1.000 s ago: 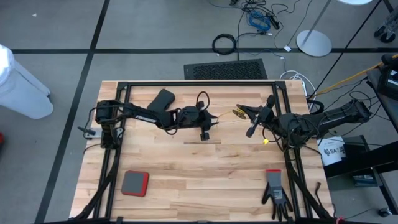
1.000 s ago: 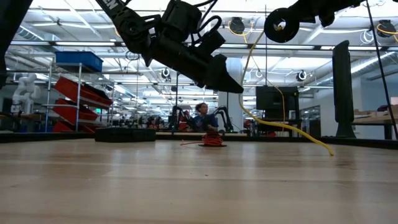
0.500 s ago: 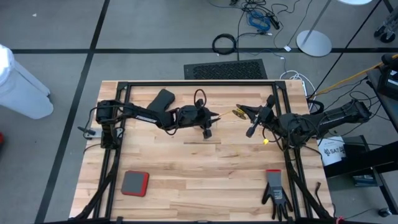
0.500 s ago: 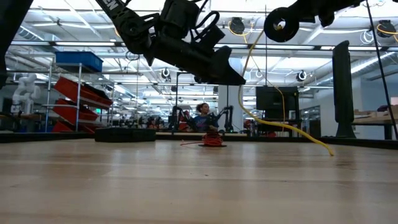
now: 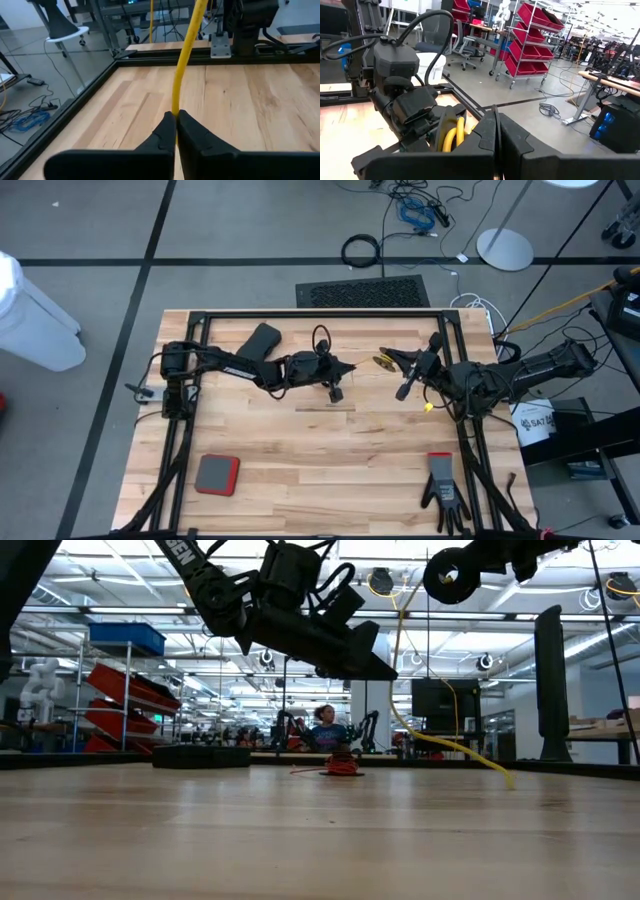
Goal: Coil cords
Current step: Coil the yellow wire on the spool
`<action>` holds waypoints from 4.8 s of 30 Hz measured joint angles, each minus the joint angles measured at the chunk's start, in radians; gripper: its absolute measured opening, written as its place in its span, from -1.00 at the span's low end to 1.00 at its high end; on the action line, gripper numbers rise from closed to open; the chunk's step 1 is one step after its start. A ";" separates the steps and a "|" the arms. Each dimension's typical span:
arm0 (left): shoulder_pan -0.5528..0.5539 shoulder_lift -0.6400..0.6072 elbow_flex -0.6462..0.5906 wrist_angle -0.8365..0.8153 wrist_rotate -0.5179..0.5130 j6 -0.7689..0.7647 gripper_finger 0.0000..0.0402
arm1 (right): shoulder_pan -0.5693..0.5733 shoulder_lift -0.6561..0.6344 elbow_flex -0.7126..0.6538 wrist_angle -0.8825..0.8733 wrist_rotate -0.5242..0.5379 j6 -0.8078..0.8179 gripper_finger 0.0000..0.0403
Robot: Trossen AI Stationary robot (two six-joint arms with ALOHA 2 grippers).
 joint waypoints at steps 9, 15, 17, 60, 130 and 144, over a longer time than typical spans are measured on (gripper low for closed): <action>-0.002 0.000 0.000 0.000 0.004 0.002 -0.97 | 0.000 0.026 0.000 0.063 0.001 -0.016 -1.00; -0.016 0.021 0.026 -0.004 0.009 0.002 -0.98 | -0.005 0.110 0.000 0.195 0.001 -0.053 -1.00; -0.026 0.047 0.051 -0.009 0.017 0.003 -0.98 | -0.017 0.145 0.000 0.247 0.003 -0.060 -1.00; -0.120 -0.051 0.182 -0.394 -0.082 0.164 -0.53 | -0.169 0.293 0.001 0.380 0.092 -0.029 -1.00; 0.012 0.186 0.203 0.121 -0.125 0.034 -0.98 | -0.166 0.284 0.000 0.424 0.003 0.026 -1.00; 0.009 0.185 0.224 0.060 -0.092 0.026 -0.98 | -0.197 0.323 0.000 0.564 -0.045 0.075 -1.00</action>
